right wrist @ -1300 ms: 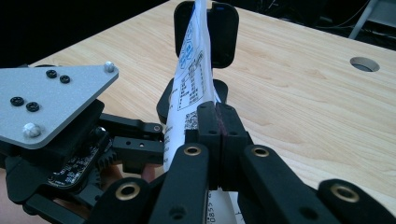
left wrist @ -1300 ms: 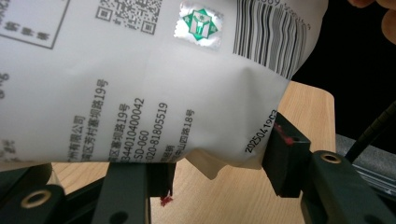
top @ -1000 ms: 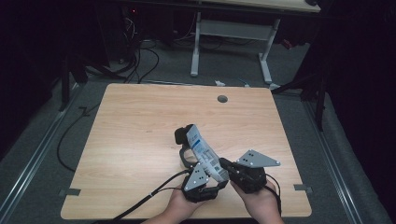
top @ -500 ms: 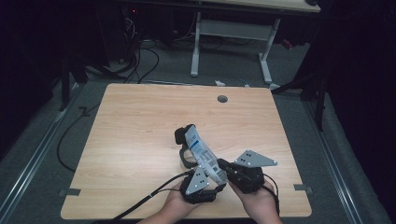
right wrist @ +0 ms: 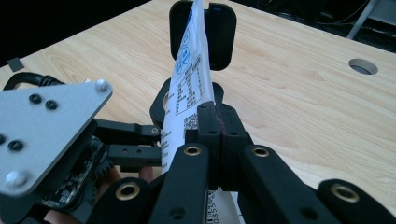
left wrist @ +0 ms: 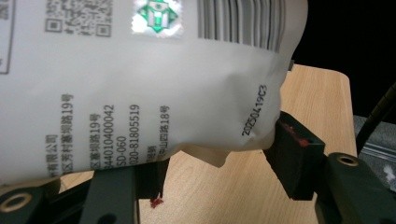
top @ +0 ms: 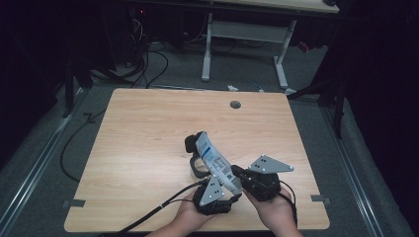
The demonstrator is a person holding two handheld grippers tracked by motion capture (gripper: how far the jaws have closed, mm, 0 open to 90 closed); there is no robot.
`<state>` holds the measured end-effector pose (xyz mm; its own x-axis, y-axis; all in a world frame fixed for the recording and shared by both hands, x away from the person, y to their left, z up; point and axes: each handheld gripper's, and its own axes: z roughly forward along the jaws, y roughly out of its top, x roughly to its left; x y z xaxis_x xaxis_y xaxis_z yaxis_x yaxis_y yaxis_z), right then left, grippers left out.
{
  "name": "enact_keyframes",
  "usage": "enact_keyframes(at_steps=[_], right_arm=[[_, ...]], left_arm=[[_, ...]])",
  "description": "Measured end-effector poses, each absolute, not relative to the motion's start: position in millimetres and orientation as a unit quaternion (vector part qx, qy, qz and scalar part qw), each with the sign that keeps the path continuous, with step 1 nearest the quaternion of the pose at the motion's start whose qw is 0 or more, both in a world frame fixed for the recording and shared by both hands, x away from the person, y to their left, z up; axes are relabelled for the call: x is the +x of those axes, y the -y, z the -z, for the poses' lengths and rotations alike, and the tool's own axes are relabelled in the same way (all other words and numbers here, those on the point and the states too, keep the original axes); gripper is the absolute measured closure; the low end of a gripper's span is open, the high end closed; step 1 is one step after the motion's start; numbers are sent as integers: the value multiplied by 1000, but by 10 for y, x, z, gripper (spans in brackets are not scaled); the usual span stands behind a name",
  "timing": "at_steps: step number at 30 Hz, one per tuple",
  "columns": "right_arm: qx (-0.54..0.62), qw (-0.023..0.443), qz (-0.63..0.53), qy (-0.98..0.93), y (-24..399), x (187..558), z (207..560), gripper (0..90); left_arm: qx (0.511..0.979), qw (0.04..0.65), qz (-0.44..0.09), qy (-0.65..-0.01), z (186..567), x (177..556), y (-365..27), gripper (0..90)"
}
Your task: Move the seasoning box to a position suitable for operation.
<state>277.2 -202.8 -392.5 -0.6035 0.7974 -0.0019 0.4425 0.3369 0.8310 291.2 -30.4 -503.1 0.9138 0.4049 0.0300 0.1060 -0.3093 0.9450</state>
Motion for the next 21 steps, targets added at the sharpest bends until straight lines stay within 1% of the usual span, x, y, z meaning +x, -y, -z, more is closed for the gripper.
enact_keyframes(at_steps=[21], right_arm=[[389,211,-413,-796,1929,2865,3866,900]], left_arm=[[790,574,-124,-176,5024,2988,323,436]])
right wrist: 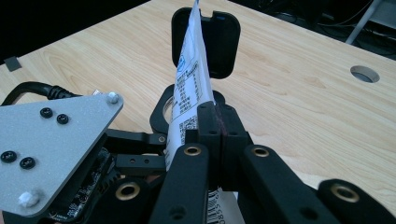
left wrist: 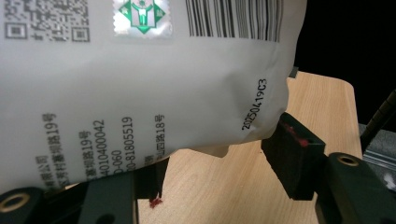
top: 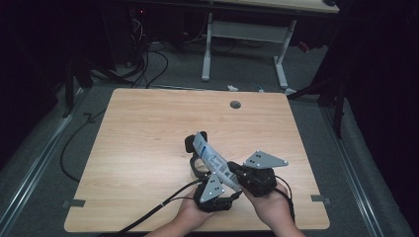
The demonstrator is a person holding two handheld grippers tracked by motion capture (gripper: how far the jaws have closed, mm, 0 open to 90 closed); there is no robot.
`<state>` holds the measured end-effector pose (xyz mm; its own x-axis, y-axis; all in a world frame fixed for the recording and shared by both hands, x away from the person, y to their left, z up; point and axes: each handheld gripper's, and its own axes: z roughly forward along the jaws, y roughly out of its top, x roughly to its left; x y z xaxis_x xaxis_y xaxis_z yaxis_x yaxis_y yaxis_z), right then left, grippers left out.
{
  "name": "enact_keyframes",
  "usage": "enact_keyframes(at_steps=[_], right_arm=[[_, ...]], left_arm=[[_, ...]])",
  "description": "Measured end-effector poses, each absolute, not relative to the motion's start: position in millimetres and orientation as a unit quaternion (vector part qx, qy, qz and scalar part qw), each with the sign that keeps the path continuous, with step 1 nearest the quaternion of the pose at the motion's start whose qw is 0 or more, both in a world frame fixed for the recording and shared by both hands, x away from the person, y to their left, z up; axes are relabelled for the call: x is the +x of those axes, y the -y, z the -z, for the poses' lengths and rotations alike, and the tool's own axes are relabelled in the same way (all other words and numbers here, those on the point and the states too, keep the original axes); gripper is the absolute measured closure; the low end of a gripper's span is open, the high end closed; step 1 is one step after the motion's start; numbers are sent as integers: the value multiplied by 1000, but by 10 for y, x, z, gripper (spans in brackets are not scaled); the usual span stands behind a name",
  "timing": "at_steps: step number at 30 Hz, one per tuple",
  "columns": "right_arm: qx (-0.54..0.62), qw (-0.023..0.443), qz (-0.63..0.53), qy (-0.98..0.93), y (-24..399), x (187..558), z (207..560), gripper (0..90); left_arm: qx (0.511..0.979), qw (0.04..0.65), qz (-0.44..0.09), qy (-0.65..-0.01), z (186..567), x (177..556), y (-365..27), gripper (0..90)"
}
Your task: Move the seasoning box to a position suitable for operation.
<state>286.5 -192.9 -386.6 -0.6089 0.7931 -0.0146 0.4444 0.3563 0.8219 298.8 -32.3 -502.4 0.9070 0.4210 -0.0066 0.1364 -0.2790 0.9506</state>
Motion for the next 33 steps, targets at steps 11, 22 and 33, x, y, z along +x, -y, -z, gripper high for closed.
enact_keyframes(at_steps=[11,22,33], right_arm=[[378,212,-403,-806,1914,2929,3847,900],[379,202,-402,-809,1894,2988,3848,900],[383,196,-409,-805,1982,2953,3888,872]], left_arm=[[789,576,-127,-172,5023,2974,337,436],[785,577,-130,-185,5036,2996,323,463],[778,582,-136,-196,5062,2982,326,540]])
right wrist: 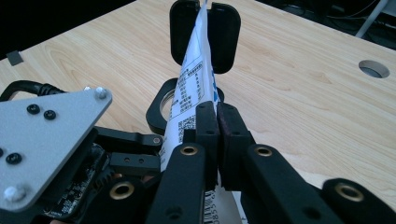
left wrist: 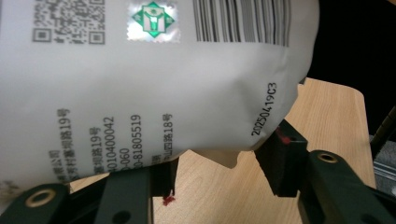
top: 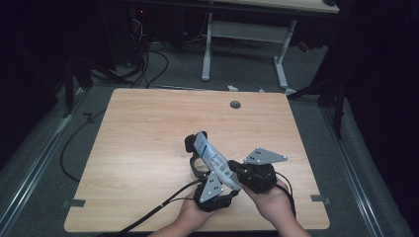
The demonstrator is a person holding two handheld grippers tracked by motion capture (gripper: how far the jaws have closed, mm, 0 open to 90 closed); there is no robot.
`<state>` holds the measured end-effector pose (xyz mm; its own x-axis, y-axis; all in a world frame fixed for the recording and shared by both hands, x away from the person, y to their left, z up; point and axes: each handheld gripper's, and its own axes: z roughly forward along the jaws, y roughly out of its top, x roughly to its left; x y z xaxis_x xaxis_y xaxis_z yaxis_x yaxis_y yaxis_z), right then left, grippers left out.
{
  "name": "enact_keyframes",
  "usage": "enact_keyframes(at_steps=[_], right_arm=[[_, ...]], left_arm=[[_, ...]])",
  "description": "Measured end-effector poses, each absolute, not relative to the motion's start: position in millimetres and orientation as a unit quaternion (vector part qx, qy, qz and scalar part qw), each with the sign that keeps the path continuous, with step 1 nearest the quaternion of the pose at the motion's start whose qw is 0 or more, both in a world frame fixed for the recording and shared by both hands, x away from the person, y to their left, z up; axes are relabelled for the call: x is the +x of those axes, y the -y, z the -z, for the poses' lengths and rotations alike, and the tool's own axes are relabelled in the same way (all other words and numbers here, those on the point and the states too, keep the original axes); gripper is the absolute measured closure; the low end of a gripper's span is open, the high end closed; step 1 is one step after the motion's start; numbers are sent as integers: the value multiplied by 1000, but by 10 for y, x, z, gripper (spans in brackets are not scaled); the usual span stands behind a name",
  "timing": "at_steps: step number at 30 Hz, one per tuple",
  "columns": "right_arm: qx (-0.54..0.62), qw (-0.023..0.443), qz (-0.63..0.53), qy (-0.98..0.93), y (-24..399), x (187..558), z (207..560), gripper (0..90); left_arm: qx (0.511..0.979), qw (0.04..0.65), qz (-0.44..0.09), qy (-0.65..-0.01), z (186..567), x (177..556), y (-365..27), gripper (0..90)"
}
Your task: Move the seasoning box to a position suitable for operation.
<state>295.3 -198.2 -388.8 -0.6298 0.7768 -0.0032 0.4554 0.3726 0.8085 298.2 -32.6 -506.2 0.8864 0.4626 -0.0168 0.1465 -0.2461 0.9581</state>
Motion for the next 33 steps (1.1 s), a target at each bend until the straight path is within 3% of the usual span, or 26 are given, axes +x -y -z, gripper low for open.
enact_keyframes(at_steps=[12,16,19,23,33], right_arm=[[379,193,-433,-795,2051,2884,3926,699],[387,191,-444,-785,2148,2813,3965,690],[390,191,-453,-779,2216,2753,3999,728],[387,194,-455,-778,2242,2716,4018,887],[384,205,-454,-777,2178,2727,3926,900]], left_arm=[[771,589,-137,-200,5052,2979,305,566],[768,592,-136,-202,5040,2981,297,566],[768,593,-136,-202,5041,2975,298,566],[770,591,-134,-198,5056,2954,314,565],[768,596,-136,-193,4996,2981,312,519]])
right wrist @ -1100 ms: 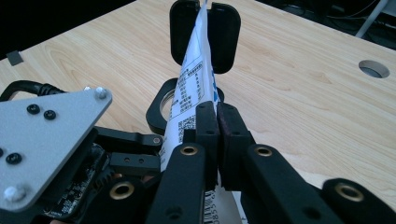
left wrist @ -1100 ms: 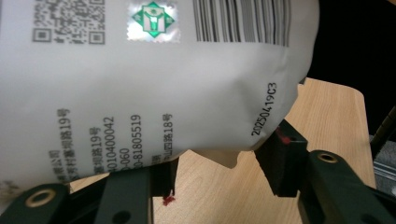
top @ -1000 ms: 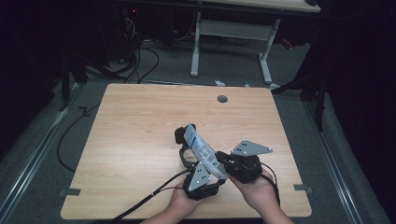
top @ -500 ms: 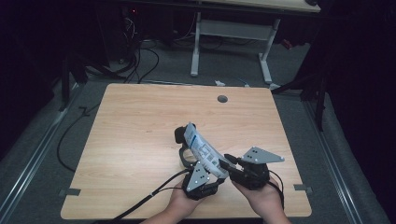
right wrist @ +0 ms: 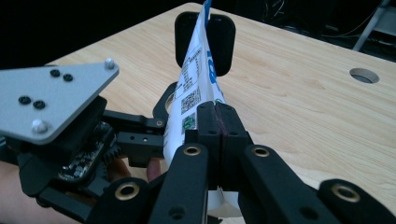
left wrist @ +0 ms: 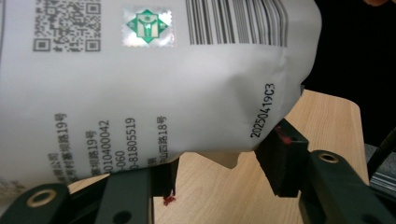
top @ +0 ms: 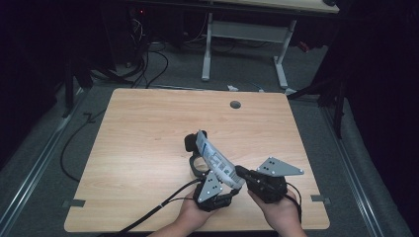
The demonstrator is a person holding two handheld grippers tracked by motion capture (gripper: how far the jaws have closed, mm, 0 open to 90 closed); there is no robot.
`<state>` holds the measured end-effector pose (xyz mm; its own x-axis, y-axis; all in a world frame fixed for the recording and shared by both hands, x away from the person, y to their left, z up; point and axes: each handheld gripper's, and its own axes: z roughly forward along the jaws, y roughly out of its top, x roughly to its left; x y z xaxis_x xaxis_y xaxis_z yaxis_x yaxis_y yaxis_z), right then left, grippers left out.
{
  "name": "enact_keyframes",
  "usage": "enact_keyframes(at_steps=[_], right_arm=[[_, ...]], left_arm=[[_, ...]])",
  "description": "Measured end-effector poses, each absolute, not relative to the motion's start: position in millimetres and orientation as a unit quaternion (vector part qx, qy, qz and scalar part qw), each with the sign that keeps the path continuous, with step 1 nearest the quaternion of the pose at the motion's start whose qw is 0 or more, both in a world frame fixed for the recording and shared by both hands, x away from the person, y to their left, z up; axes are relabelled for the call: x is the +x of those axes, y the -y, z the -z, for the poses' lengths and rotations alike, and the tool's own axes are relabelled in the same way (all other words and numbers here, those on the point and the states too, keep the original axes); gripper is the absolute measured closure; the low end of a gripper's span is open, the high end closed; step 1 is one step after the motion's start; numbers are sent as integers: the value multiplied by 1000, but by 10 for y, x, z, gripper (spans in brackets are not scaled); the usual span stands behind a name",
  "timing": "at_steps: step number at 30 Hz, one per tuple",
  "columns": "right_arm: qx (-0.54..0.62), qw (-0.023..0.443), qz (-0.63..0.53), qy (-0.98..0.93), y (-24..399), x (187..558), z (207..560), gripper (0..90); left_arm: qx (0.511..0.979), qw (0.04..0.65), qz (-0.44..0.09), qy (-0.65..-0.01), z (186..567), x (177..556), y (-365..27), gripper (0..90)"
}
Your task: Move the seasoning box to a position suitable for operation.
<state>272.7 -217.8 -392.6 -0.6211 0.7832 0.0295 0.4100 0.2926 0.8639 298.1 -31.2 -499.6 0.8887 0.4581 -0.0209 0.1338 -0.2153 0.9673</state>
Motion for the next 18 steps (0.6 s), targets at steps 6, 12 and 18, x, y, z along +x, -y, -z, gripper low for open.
enact_keyframes(at_steps=[6,12,18], right_arm=[[385,196,-453,-780,2158,2773,3864,900],[384,192,-454,-781,2165,2776,3826,900],[377,195,-448,-787,2136,2801,3768,900]], left_arm=[[766,598,-136,-192,4967,2988,309,492],[762,603,-135,-193,4933,2949,305,489],[758,605,-134,-203,4898,2943,296,488]])
